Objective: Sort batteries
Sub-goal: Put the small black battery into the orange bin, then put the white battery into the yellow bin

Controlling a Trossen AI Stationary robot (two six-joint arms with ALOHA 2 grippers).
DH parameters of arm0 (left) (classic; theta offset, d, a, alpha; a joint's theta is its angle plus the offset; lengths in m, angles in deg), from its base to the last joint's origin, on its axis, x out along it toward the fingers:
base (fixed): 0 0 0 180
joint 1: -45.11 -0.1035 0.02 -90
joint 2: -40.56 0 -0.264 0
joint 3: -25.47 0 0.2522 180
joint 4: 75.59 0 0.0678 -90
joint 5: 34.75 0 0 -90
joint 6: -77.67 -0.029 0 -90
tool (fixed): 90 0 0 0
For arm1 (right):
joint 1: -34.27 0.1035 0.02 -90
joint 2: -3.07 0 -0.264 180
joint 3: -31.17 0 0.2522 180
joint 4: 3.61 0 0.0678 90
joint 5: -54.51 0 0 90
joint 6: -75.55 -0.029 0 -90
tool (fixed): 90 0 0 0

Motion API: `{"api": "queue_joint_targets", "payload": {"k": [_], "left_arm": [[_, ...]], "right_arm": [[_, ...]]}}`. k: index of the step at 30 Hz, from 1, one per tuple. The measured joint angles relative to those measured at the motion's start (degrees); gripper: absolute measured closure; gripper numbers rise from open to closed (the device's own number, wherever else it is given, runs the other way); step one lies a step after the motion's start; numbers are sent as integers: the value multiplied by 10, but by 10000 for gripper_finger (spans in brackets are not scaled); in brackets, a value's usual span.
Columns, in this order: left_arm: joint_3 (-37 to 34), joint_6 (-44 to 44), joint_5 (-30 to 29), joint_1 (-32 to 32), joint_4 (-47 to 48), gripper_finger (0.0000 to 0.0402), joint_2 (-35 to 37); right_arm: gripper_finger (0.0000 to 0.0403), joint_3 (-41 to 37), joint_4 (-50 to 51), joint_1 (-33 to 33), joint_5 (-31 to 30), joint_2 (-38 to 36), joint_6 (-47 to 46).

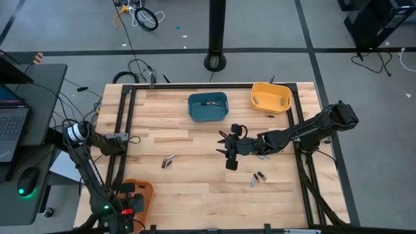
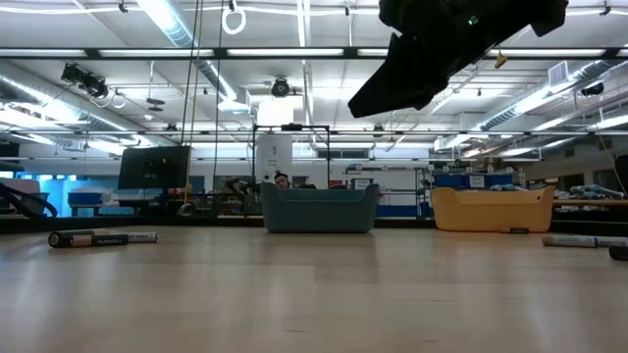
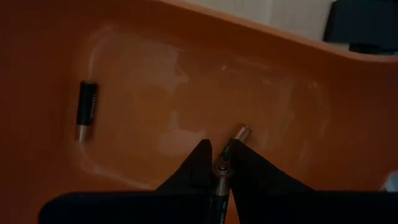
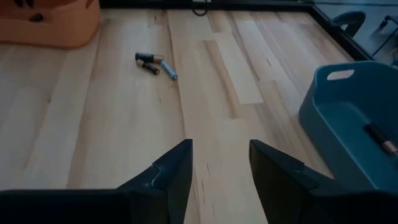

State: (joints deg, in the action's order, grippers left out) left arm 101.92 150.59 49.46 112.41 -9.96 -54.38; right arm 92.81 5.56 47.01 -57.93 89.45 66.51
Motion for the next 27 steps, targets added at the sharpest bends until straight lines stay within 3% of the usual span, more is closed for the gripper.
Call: {"api": "queue_joint_targets", "payload": {"k": [10, 15, 22, 27], "left_arm": [[-63, -81, 10, -54, -70, 360, -6], [-69, -87, 44, -67, -89, 357, -6], [-50, -84, 75, -70, -80, 273, -6], [-1, -79, 51, -70, -21, 245, -6]], "right_arm": [[233, 0, 9, 8, 0, -5, 11], [233, 0, 9, 19, 1, -5, 9], [233, 0, 8, 28, 1, -5, 0], [233, 0, 8, 29, 1, -6, 1]]}}
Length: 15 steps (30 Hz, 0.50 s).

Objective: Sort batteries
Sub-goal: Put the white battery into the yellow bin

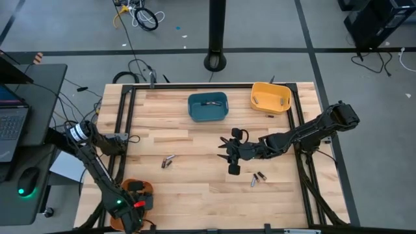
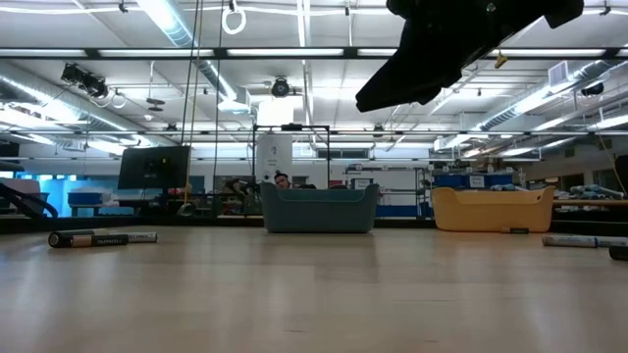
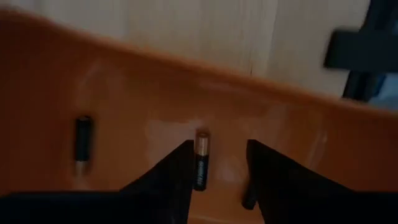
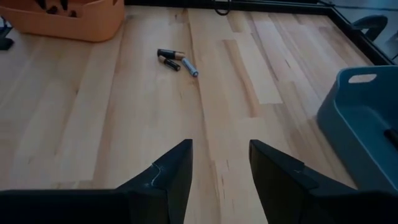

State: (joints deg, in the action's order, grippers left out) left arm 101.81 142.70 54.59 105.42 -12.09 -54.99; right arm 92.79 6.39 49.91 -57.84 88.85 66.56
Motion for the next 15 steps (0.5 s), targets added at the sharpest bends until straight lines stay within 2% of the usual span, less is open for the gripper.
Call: {"api": "queue_joint_targets", "payload": {"k": [7, 11, 15], "left_arm": [[101, 45, -62, -3, 99, 247, 5], [129, 72, -127, -13, 114, 275, 28], [129, 74, -165, -48, 130, 314, 47]], "right_arm": [[233, 0, 14, 8, 0, -24, 11], [236, 0, 30, 19, 0, -58, 15], [261, 0, 66, 31, 0, -85, 15]]}}
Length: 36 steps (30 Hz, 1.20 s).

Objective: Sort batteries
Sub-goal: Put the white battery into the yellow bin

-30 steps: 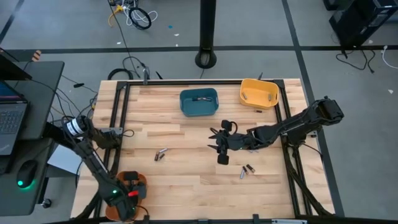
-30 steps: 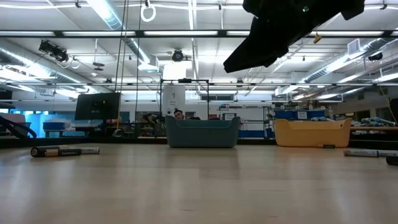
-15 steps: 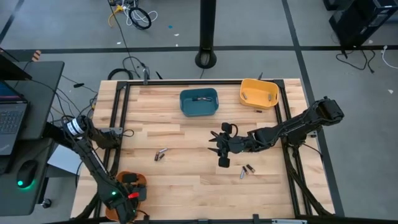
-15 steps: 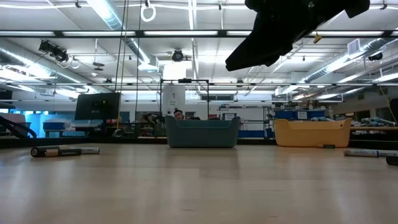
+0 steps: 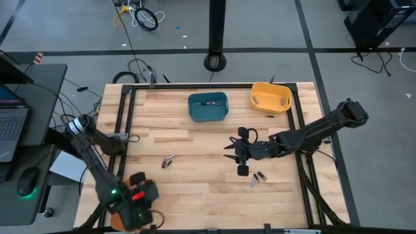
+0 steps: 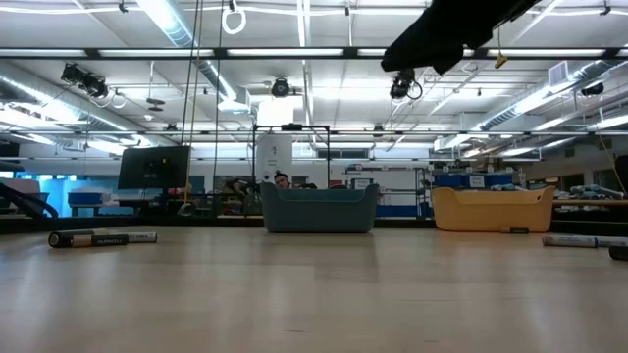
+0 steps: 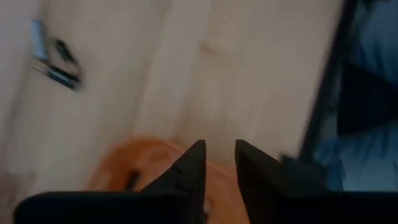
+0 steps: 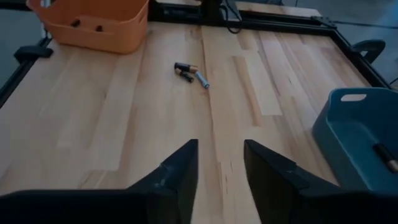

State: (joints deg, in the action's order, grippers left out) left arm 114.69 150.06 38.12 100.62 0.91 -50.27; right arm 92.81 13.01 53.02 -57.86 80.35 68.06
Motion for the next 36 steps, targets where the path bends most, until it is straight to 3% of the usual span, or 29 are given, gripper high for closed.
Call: {"api": "queue_joint_targets", "payload": {"k": [8, 11, 18, 23, 29, 36], "left_arm": [[-11, -158, -11, -146, 31, 389, 0], [-19, -236, 3, -212, 26, 395, 1], [-59, -391, 65, -351, -48, 393, 1], [-93, -453, 111, -421, -89, 392, 1], [-132, -475, 144, -451, -91, 381, 1], [-165, -468, 148, -454, -120, 316, 1]], "right_arm": [[363, -7, 20, 5, -3, 5, -3], [392, -22, 17, 5, -6, 4, -14], [357, -51, 19, 8, -7, 4, -44], [348, -61, 22, 14, -10, 4, -59], [363, -63, 21, 29, -11, 4, -61], [368, -63, 19, 44, -36, 4, -61]]}}
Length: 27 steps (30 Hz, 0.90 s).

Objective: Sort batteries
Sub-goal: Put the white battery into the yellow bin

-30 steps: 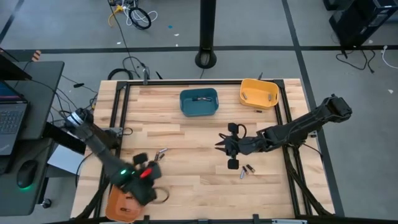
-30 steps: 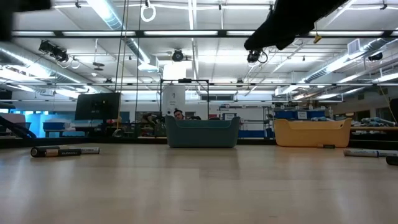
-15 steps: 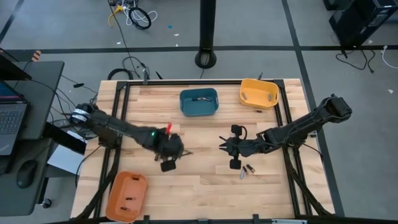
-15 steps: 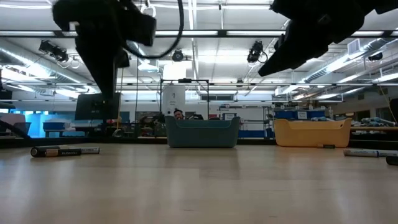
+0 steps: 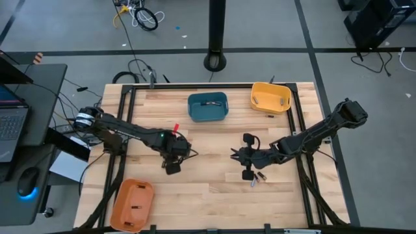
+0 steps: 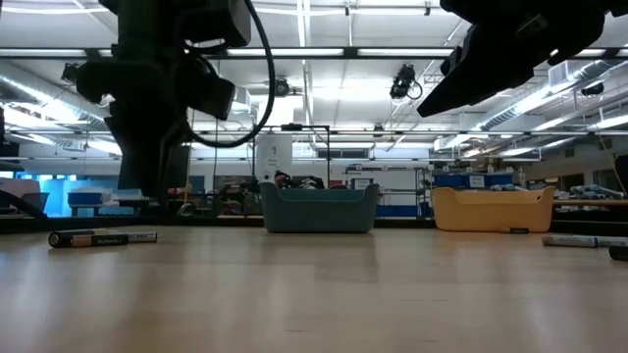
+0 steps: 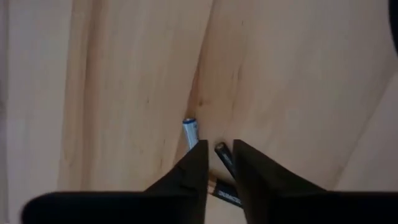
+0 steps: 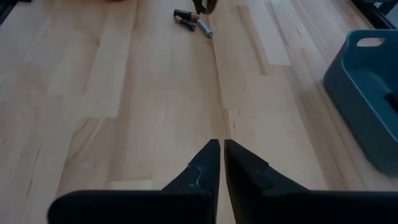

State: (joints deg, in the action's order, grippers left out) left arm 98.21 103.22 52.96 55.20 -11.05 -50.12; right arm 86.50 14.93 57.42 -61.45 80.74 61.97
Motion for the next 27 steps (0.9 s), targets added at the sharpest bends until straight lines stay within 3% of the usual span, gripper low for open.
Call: {"api": "queue_joint_targets", "payload": {"k": [7, 27], "left_arm": [[-43, -6, 11, -23, -44, 258, 0], [-100, -25, 35, -57, -99, 254, -1]], "right_arm": [[369, 0, -3, 3, -1, 0, 0], [373, 0, -9, 2, -1, 0, 6]]}}
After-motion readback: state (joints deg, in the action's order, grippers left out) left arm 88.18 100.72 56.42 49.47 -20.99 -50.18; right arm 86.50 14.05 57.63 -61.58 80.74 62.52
